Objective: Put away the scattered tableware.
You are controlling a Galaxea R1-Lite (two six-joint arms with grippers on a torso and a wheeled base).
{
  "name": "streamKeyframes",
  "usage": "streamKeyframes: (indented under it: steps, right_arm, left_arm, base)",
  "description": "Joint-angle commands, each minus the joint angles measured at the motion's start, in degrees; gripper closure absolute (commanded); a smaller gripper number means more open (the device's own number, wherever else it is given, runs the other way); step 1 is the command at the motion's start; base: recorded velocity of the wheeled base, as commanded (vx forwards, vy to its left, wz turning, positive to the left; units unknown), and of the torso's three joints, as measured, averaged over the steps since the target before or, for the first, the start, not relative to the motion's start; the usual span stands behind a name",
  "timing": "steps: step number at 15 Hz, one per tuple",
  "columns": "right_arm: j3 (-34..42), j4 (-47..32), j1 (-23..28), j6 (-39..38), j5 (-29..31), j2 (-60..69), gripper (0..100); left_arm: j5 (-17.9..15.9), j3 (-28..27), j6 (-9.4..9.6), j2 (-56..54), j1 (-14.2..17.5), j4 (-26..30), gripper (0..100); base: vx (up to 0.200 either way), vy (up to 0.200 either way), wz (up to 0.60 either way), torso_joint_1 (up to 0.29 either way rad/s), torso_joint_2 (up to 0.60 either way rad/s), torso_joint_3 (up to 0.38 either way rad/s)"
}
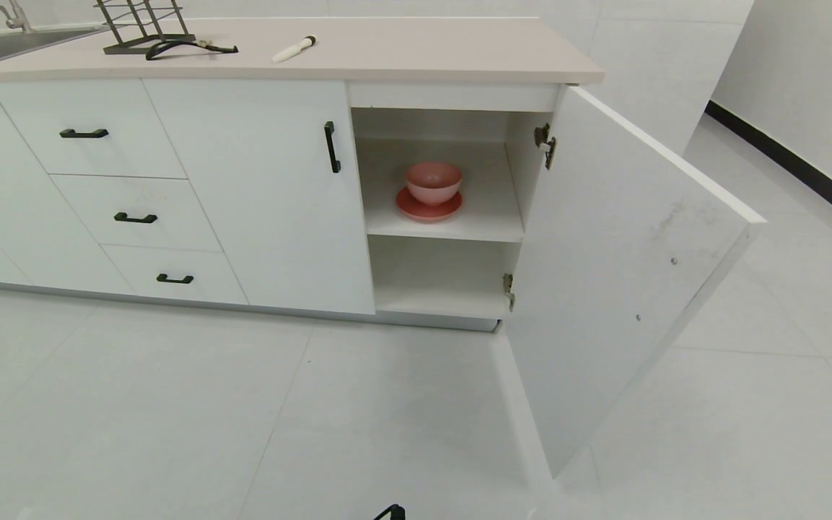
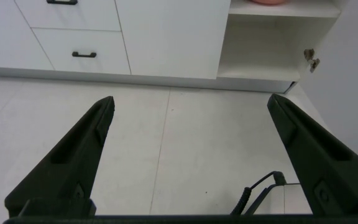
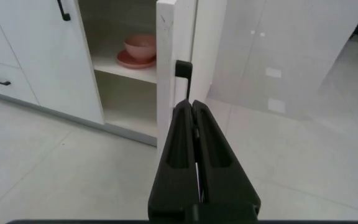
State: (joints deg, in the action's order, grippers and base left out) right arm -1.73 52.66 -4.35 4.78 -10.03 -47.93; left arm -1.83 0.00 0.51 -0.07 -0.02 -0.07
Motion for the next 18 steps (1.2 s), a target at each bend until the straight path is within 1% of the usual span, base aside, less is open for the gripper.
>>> streamKeyframes:
  steps: [1, 3, 5, 8, 9, 12, 14, 18]
  right_arm:
    - [1.7, 5.2, 2.6, 0.6, -2.0, -14.0, 100]
    - [1.7, 7.0, 2.9, 0.5, -2.1, -16.8, 100]
    - [1.7, 10.3, 3.3, 0.5, -2.4, -22.7, 100]
    - [1.6, 20.3, 5.6, 0.8, -4.4, -36.1, 100]
    - [0.5, 20.5, 5.7, 0.8, -5.3, -39.2, 100]
    - [-8.6, 20.9, 6.2, 1.5, -5.9, -44.5, 100]
    - [-13.3, 21.2, 7.2, 1.5, -6.0, -48.0, 100]
    - [-17.5, 23.0, 7.2, 1.3, -7.5, -50.2, 100]
  left_arm:
    - [0.0, 0.0, 0.02, 0.1, 0.0, 0.0, 0]
    - [0.0, 0.0, 0.02, 0.1, 0.0, 0.0, 0]
    - [-0.1, 0.0, 0.02, 0.1, -0.1, 0.0, 0]
    - [-0.1, 0.0, 0.02, 0.1, -0.1, 0.0, 0]
    - [-0.1, 0.0, 0.02, 0.1, -0.1, 0.0, 0]
    - [-0.1, 0.0, 0.02, 0.1, -0.1, 0.0, 0]
    - [-0.1, 0.0, 0.02, 0.1, -0.1, 0.0, 0]
    - [-0.1, 0.0, 0.02, 0.1, 0.0, 0.0, 0]
  base:
    - [0.000, 0.000, 0.00, 0.000, 0.00, 0.000]
    - [0.000, 0.000, 0.00, 0.000, 0.00, 0.000]
    - [0.000, 0.000, 0.00, 0.000, 0.00, 0.000]
    - [0.000, 0.000, 0.00, 0.000, 0.00, 0.000]
    - [0.000, 0.000, 0.00, 0.000, 0.00, 0.000]
    - [0.000, 0.000, 0.00, 0.000, 0.00, 0.000]
    - [0.000, 0.000, 0.00, 0.000, 0.00, 0.000]
    - [0.000, 0.000, 0.00, 0.000, 0.00, 0.000]
